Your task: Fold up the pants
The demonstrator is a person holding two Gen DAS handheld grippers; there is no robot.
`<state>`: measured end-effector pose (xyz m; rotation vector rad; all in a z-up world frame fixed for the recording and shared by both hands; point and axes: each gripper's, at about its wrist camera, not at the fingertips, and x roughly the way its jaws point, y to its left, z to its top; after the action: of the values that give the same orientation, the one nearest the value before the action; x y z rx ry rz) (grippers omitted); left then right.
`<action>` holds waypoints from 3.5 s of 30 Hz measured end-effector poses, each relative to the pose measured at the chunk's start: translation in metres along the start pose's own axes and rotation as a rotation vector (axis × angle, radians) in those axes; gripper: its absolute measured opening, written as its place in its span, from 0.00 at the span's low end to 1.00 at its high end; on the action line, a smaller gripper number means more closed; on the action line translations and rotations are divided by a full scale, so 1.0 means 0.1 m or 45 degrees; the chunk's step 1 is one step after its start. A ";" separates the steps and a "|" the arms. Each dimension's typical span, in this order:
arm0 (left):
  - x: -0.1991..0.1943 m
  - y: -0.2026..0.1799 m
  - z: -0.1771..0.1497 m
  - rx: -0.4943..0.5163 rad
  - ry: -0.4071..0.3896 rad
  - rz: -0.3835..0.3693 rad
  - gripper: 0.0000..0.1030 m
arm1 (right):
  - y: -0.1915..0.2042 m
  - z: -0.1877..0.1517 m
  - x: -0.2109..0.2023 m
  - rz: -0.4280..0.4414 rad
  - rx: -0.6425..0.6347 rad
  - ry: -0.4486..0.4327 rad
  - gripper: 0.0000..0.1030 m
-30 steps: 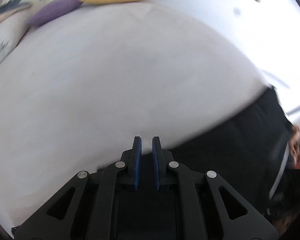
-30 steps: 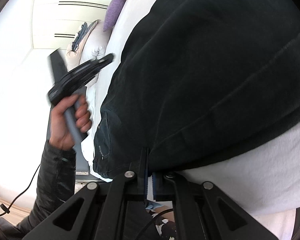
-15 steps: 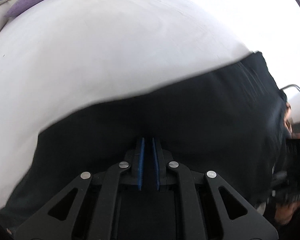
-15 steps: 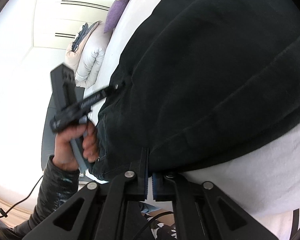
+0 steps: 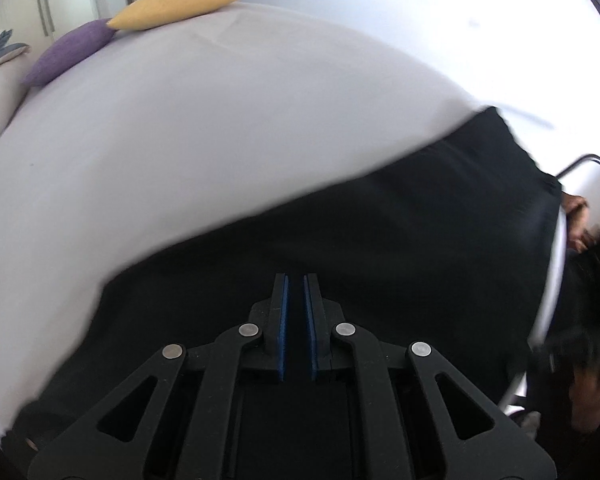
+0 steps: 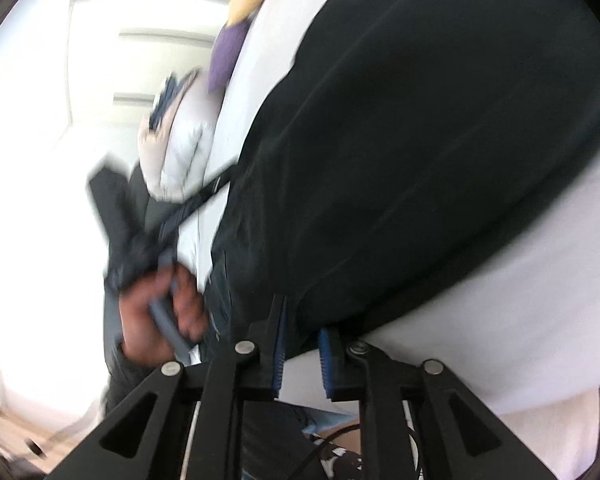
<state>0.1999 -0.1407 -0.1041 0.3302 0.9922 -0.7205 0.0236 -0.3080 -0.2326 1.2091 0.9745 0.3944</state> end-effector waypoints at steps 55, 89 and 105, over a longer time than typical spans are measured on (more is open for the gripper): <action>0.22 0.21 -0.67 -0.343 -0.062 -0.190 0.09 | 0.00 1.12 -0.19 -0.133 0.047 -0.165 0.00; -0.05 1.30 -1.53 -0.825 -0.190 -0.375 0.09 | 0.07 1.43 0.07 -0.130 0.016 -0.237 0.00; -0.82 2.29 -2.72 -0.955 -0.324 -0.228 0.09 | -0.42 1.85 -1.62 -0.306 0.113 -0.777 0.00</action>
<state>0.1537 0.2106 -0.1908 -0.4977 0.9830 -0.4875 0.0716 -0.5501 -0.1971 1.1732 0.5957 -0.2073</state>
